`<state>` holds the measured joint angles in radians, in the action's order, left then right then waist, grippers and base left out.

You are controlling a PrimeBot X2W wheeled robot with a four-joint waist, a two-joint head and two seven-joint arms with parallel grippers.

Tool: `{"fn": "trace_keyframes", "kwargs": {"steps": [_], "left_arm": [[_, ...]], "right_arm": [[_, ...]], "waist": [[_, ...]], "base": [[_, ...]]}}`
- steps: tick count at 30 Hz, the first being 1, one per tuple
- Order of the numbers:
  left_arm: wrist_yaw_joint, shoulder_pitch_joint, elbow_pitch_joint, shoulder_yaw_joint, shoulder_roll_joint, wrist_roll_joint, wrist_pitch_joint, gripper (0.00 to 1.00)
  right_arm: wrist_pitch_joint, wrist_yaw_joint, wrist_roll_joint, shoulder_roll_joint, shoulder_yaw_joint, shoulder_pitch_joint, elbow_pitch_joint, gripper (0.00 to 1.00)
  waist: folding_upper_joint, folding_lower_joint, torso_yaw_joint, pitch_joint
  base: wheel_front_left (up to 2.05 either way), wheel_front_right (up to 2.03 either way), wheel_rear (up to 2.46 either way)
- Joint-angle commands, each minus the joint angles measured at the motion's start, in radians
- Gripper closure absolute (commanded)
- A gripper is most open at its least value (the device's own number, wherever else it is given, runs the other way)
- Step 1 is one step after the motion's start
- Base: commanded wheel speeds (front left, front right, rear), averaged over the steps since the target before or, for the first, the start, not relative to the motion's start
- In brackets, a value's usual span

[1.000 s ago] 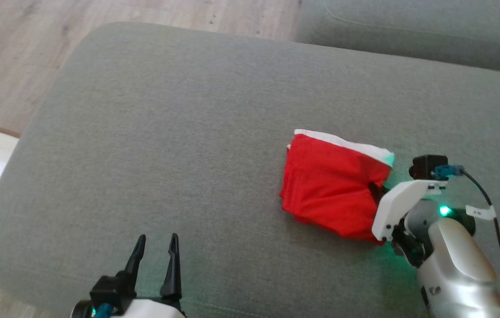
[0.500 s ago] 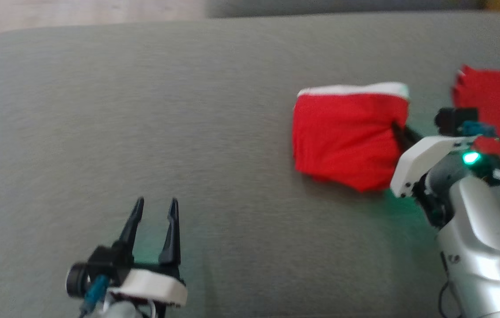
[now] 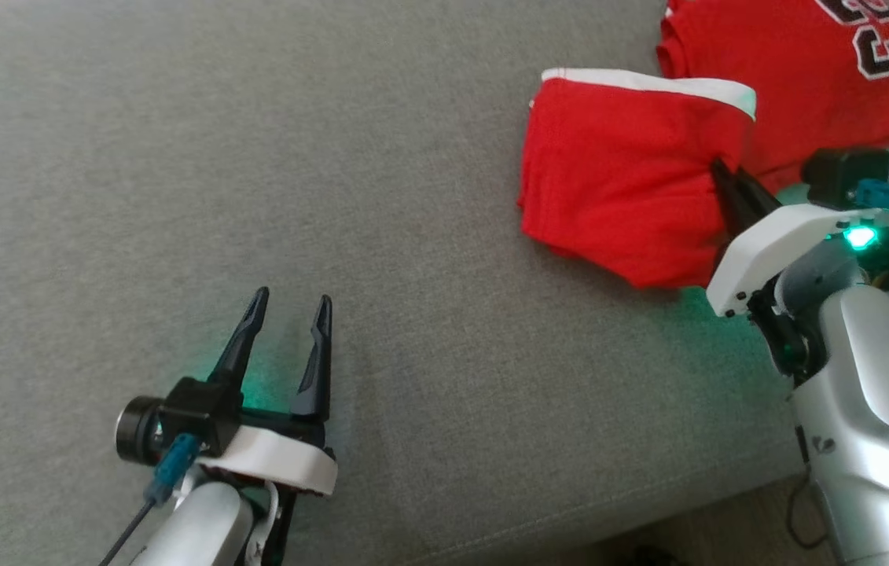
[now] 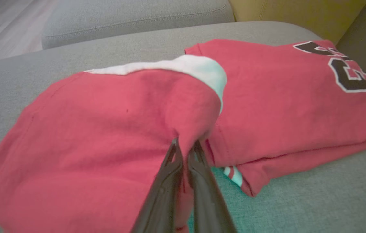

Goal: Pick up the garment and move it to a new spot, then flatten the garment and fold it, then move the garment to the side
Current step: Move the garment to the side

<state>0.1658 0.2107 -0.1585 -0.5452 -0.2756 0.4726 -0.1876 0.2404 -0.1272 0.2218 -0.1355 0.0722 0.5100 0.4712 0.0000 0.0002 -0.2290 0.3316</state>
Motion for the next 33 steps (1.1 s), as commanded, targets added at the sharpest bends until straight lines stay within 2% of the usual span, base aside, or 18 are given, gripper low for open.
{"fn": "trace_keyframes", "kwargs": {"steps": [1,6,12,18,22,30,31,32,33], "left_arm": [[0.000,0.034,0.032,0.025,-0.021,-0.014,0.001,0.00],[0.004,0.037,0.035,0.019,-0.014,-0.014,0.001,0.00],[0.006,0.033,0.030,0.013,0.000,-0.006,-0.009,0.00],[0.006,0.026,0.028,0.005,0.013,0.000,-0.019,0.00],[0.005,0.024,0.028,-0.003,0.018,0.000,-0.023,0.00],[0.006,0.032,0.033,-0.011,0.020,-0.004,-0.027,0.00],[0.007,0.033,0.033,-0.014,0.021,-0.005,-0.026,0.00],[0.007,0.034,0.033,-0.016,0.022,-0.006,-0.026,0.00],[0.006,0.035,0.033,-0.018,0.023,-0.006,-0.025,0.00]], "right_arm": [[-0.003,-0.003,0.005,-0.015,0.030,0.046,-0.044,1.00],[0.039,-0.003,0.012,-0.116,0.051,0.100,-0.043,1.00],[0.119,-0.003,0.015,-0.291,0.043,0.169,0.012,1.00],[0.187,-0.003,-0.037,-0.452,0.021,0.218,0.073,1.00],[0.206,-0.003,-0.061,-0.516,-0.009,0.246,0.119,1.00],[0.201,-0.003,-0.124,-0.568,-0.013,0.283,0.180,1.00],[0.194,-0.003,-0.134,-0.568,-0.017,0.288,0.187,0.91],[0.188,-0.003,-0.145,-0.566,-0.020,0.292,0.194,0.64],[0.182,-0.003,-0.154,-0.562,-0.026,0.294,0.201,0.25]], "waist": [[0.0000,-0.0002,-0.010,0.023],[0.0000,-0.0002,0.048,0.015],[0.0000,-0.0002,0.143,0.016],[0.0000,-0.0002,0.225,0.031],[0.0000,-0.0002,0.259,0.043],[0.0000,-0.0002,0.277,0.063],[0.0000,-0.0002,0.277,0.065],[0.0000,-0.0002,0.275,0.066],[0.0000,-0.0002,0.274,0.067]], "base": [[0.00,0.00,0.00],[0.00,0.00,0.00],[0.00,0.00,0.00],[0.00,0.00,0.00],[0.00,0.00,0.00],[0.00,0.00,0.00],[0.00,0.00,0.00],[0.00,0.00,0.00],[0.00,0.00,0.00]]}}
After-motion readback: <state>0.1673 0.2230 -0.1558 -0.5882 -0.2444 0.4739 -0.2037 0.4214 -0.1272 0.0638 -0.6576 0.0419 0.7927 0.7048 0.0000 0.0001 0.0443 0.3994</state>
